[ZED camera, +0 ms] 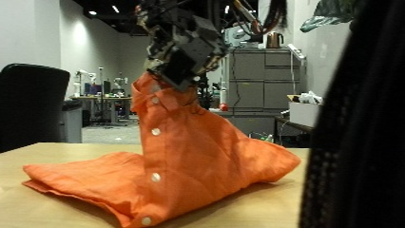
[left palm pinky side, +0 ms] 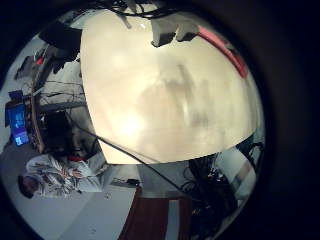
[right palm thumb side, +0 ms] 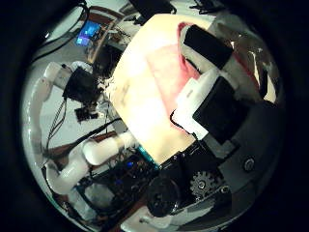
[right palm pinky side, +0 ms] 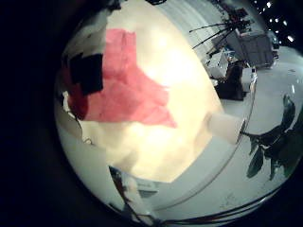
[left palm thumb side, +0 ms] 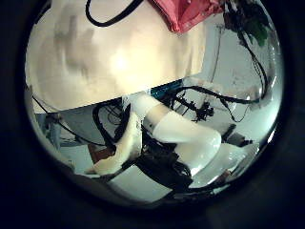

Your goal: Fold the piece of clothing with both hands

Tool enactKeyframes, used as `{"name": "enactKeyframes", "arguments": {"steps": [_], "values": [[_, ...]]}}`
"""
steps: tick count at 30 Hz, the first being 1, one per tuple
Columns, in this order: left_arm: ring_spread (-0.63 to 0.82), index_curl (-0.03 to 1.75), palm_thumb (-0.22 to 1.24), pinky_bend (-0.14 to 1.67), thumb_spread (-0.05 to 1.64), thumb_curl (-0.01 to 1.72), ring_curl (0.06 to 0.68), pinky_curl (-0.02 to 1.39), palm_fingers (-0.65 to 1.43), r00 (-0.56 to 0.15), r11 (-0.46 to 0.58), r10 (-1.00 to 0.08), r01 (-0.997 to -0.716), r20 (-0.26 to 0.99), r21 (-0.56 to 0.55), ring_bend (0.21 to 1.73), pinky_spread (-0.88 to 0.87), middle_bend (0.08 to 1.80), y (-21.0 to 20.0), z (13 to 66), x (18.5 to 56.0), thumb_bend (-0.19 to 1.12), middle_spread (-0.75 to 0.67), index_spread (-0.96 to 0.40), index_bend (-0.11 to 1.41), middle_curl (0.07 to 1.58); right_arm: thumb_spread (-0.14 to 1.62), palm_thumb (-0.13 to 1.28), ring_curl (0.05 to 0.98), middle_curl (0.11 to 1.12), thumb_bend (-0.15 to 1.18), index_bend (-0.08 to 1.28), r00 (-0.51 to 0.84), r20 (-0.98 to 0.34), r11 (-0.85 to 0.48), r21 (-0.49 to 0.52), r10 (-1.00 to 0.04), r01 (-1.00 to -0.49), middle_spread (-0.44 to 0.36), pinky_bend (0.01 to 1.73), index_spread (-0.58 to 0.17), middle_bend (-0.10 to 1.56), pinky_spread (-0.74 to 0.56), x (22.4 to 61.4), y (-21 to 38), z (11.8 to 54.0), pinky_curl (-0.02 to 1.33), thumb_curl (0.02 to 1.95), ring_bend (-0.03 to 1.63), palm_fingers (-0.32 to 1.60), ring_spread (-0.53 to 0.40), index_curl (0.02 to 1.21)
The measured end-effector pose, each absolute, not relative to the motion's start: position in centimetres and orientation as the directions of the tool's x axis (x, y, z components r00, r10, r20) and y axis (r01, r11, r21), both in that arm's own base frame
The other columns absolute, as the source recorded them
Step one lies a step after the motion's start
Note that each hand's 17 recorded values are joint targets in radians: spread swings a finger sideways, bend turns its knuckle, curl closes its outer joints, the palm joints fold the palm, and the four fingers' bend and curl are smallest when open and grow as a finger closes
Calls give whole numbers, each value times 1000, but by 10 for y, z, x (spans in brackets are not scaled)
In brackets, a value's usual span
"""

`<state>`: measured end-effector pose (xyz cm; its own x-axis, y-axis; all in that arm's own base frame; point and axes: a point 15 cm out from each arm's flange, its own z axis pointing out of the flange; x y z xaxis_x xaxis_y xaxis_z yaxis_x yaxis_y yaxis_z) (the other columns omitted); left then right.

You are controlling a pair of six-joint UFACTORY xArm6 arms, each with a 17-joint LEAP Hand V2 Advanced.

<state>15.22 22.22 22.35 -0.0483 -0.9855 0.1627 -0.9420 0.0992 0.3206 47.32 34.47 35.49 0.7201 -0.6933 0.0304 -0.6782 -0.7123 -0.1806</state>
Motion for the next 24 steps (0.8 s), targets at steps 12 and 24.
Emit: {"name": "enactKeyframes", "arguments": {"steps": [12,24], "values": [[581,329,429,220,1175,297,235,323,-8,-51,107,-981,-947,189,304,330,545,181,196,213,167,-17,333,59,174,262,1318,895,719,825,-15,906,872,108,-852,-300,-477,-428,-158,1091,-306,1196,-338,478,444,315,868,627,1264,1092,-237,956],[580,329,432,228,1169,303,236,324,-7,-38,96,-982,-944,184,316,336,544,178,189,208,165,-18,325,59,176,264,1353,892,660,673,-18,252,944,197,-929,-314,-263,-193,-153,1020,-388,707,-503,479,461,321,769,536,1255,234,-277,719]]}}
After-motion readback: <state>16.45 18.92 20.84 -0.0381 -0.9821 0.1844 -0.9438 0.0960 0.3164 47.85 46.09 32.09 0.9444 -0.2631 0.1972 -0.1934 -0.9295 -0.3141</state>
